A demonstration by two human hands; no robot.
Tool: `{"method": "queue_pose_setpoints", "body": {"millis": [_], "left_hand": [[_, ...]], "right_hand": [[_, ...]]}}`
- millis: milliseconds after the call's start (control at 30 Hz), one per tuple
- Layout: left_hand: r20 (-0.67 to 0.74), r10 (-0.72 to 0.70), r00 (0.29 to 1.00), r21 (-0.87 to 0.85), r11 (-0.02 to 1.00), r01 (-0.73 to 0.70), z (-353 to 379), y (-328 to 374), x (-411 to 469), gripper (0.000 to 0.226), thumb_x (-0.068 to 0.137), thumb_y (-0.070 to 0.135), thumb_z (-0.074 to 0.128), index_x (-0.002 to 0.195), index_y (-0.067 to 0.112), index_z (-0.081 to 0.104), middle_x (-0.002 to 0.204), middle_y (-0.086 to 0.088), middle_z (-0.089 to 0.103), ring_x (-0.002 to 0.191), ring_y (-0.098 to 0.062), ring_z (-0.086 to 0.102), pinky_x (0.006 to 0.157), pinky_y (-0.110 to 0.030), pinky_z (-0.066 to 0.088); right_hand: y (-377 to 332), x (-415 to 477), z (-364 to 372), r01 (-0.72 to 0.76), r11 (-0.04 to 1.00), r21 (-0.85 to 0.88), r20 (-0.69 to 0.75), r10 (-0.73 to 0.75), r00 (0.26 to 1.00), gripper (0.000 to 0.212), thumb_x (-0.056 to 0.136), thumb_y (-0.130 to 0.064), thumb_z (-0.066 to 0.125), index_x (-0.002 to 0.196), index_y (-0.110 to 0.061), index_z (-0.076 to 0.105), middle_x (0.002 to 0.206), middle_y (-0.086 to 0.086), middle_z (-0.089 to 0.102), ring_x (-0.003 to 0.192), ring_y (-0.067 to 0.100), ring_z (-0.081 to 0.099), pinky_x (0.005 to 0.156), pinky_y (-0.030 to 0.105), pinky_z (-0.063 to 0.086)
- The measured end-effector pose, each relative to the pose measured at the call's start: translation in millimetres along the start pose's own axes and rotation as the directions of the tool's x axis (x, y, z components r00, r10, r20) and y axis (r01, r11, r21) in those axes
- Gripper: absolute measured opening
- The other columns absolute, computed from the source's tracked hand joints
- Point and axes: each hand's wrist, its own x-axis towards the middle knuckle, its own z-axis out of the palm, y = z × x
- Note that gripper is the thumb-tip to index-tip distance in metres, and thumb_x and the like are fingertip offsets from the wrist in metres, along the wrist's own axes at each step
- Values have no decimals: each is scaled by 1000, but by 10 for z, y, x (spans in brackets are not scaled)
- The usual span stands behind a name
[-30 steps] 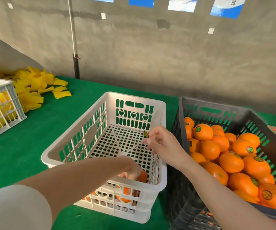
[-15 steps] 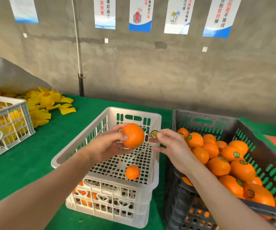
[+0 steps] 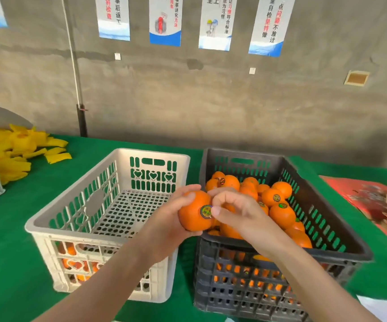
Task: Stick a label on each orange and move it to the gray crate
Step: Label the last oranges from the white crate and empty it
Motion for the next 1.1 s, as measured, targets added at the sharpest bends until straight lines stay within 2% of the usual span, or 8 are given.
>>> {"method": "queue_pose_setpoints", "body": {"millis": [233, 500, 633, 733, 867, 933, 1000, 1100], "left_hand": [[-39, 18, 999, 140, 990, -12, 235, -113, 2, 31, 74, 32, 61, 105, 34, 69, 115, -2, 64, 80, -18, 68, 60, -30, 52], [-51, 50, 997, 237, 971, -37, 395, -177, -13, 34, 71, 25, 68, 104, 34, 69, 106, 0, 68, 77, -17, 68, 58, -30, 52], [-74, 61, 995, 272, 961, -39, 453, -206, 32, 32, 74, 26, 66, 104, 36, 68, 113, -1, 66, 84, -20, 67, 65, -34, 52], [-111, 69, 991, 243, 969, -40, 497, -221, 109, 26, 85, 22, 58, 107, 33, 67, 103, 0, 71, 91, -25, 69, 73, -39, 54], [-189, 41, 981, 188, 982, -5, 601, -278, 276, 31, 85, 29, 59, 115, 25, 60, 109, -8, 67, 89, -23, 70, 61, -32, 56], [-207, 26, 978, 238, 971, 24, 658, -333, 370, 35, 90, 46, 50, 118, 27, 59, 114, -7, 64, 94, -24, 68, 62, -34, 56], [-234, 70, 970, 363, 932, 20, 677, -389, 496, 48, 83, 63, 37, 113, 34, 60, 113, -2, 64, 99, -22, 67, 76, -40, 58], [-259, 305, 916, 658, 751, -64, 620, -459, 678, 41, 98, 49, 25, 108, 30, 60, 110, 0, 61, 101, -18, 62, 84, -31, 53]], "right_hand": [[15, -183, -133, 24, 988, -149, -61, -34, 998, 17, 91, -11, 61, 76, -20, 58, 118, -2, 55, 113, 4, 49, 90, 12, 38], [123, -317, -122, 101, 964, -244, -217, -156, 964, 25, 84, -11, 68, 77, -26, 49, 104, -7, 57, 99, 1, 54, 79, 30, 51], [192, -351, -120, 89, 981, -170, -279, -134, 951, 30, 84, -16, 69, 96, -31, 46, 102, -12, 55, 96, -2, 54, 75, 22, 52], [286, -387, -73, 128, 972, -197, -275, -181, 944, 45, 89, -21, 65, 118, -42, 38, 119, -21, 47, 110, -10, 46, 84, 14, 48], [454, -377, -40, 101, 956, -276, -275, -179, 945, 76, 82, -29, 73, 140, -35, 24, 135, -19, 34, 121, -9, 38, 94, 9, 40], [523, -332, -59, 91, 938, -334, -326, -206, 923, 81, 79, -21, 76, 137, -37, 22, 133, -16, 32, 120, -5, 37, 94, 8, 40], [605, -298, -104, 99, 914, -393, -357, -251, 900, 82, 75, -17, 78, 131, -40, 23, 127, -17, 31, 115, -11, 34, 91, 5, 37], [688, -261, -237, 74, 894, -443, -303, -226, 926, 79, 67, -30, 76, 128, -40, 28, 119, -21, 31, 110, -15, 33, 86, 5, 37]]}}
